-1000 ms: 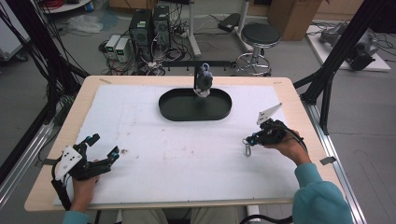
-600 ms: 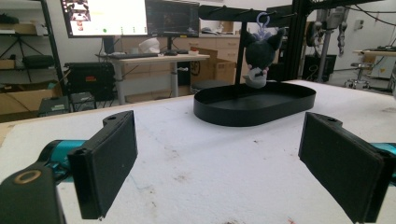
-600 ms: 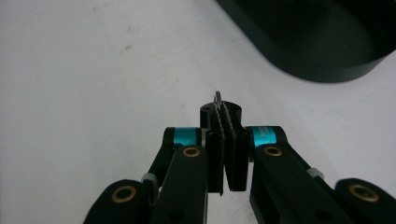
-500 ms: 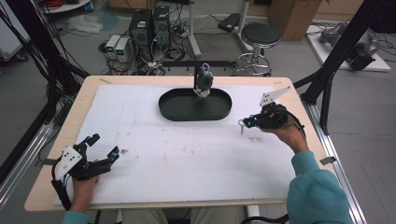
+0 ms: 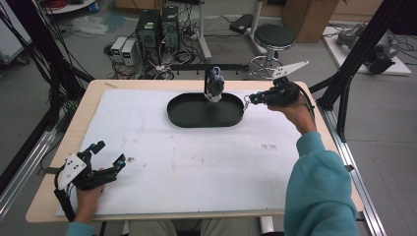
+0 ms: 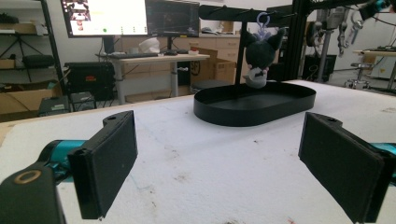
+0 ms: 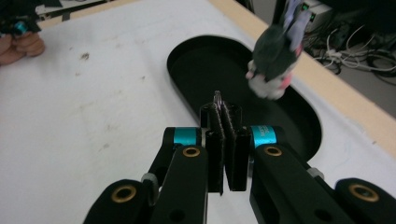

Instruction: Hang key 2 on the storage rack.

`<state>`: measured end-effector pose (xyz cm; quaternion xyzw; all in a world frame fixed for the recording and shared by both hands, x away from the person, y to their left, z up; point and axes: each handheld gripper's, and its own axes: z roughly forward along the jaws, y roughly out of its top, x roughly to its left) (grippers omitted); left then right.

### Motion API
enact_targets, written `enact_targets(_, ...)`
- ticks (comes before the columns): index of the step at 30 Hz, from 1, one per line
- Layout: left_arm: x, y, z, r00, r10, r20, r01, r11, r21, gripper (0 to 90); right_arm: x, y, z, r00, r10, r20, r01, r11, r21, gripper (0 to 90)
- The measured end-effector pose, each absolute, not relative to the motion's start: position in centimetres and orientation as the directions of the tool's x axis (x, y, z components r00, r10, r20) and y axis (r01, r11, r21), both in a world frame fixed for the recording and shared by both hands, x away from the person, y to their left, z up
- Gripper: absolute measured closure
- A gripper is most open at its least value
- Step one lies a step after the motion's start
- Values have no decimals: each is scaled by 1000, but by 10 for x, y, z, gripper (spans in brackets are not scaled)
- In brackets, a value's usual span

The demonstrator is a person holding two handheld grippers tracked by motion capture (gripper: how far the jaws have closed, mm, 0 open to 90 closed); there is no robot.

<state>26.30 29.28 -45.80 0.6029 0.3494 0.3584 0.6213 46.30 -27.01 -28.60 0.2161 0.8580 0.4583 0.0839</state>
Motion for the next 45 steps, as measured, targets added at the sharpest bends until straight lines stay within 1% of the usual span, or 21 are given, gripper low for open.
enact_targets(5, 263, 293, -458, 500, 866, -3, -23, 17, 1000, 121, 477, -267, -273, -888, 456, 56, 291, 464, 837, 888)
enact_targets(14, 263, 293, -458, 499, 867, -5, -22, 18, 1000, 121, 495, -266, -260, -871, 487, 66, 303, 427, 852, 888)
enact_targets(27, 263, 293, -458, 498, 867, -8, -22, 22, 1000, 121, 520, -245, -241, -884, 467, 36, 284, 474, 833, 888)
enact_targets(34, 263, 293, -458, 499, 867, -8, -22, 22, 1000, 121, 531, -234, -239, -880, 474, 23, 289, 496, 819, 888)
enact_targets(38, 263, 293, -458, 499, 866, -9, -21, 23, 1000, 121, 535, -233, -243, -875, 483, 31, 309, 507, 804, 888)
enact_targets(45, 263, 293, -458, 499, 866, -10, -20, 22, 1000, 121, 539, -231, -249, -872, 489, 23, 316, 524, 791, 888)
